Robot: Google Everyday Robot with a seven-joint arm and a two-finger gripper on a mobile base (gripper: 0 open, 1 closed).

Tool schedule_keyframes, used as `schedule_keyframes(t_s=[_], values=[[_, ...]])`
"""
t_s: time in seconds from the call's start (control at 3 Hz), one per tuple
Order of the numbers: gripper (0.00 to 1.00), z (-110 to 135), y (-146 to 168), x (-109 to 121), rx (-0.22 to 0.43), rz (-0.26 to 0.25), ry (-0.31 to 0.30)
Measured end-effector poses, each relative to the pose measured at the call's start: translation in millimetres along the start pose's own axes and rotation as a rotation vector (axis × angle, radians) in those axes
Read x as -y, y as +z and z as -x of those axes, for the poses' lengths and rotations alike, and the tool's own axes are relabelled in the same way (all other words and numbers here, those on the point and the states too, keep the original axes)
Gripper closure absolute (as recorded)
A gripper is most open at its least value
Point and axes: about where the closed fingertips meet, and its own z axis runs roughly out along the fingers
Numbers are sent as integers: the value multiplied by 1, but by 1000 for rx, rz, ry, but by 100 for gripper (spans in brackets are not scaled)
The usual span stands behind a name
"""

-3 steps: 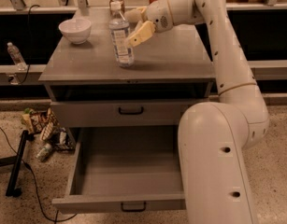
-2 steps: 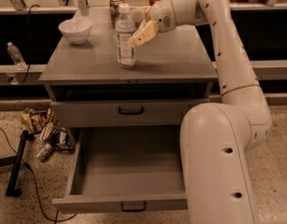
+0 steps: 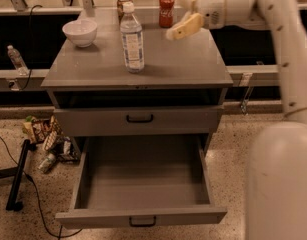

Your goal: Pick blue plastic bottle from middle drawer and place on counter

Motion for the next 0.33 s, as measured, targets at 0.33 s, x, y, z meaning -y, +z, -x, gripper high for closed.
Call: schedule_keyframes(t_s=[0.33], values=[[0, 29, -76, -2, -24, -195, -54]])
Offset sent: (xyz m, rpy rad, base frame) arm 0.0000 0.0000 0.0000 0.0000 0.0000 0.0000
